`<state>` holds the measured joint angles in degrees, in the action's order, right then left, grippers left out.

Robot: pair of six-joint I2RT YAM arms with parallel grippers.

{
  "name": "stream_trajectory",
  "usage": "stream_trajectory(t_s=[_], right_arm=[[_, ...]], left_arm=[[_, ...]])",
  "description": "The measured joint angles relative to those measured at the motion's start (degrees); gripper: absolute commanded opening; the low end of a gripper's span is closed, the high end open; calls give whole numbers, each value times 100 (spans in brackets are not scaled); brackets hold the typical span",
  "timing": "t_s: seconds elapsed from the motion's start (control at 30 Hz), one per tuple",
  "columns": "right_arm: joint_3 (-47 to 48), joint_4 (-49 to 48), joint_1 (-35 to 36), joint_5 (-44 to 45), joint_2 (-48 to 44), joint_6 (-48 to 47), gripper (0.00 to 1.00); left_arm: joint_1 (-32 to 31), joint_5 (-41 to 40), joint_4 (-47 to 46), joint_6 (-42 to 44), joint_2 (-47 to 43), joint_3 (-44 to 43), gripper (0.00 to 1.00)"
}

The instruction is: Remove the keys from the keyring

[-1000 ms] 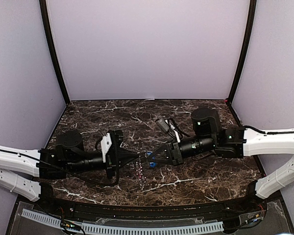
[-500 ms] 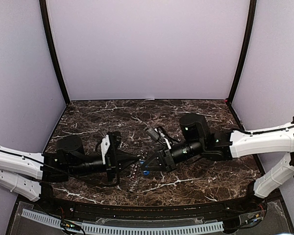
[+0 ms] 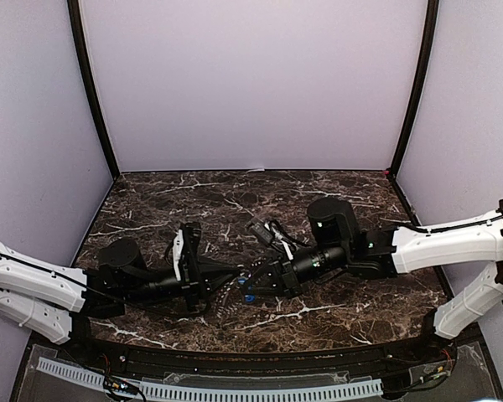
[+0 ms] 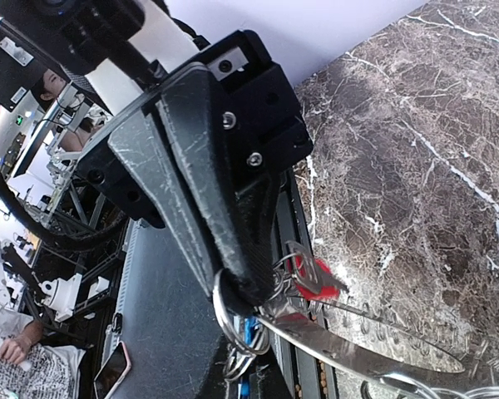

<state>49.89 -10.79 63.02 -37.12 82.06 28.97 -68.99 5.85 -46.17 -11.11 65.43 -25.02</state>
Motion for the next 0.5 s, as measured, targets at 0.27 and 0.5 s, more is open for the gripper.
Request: stream_trajectory(t_s=[0.27,0.5], right_arm=[[-452,-551,76,472,-328,-48,0],[-866,-804,173,1294,-872,-63,0]], left_arm=[[9,111,-577,-511,179,120,0],[-4,157,-881,-909,162,374,2]])
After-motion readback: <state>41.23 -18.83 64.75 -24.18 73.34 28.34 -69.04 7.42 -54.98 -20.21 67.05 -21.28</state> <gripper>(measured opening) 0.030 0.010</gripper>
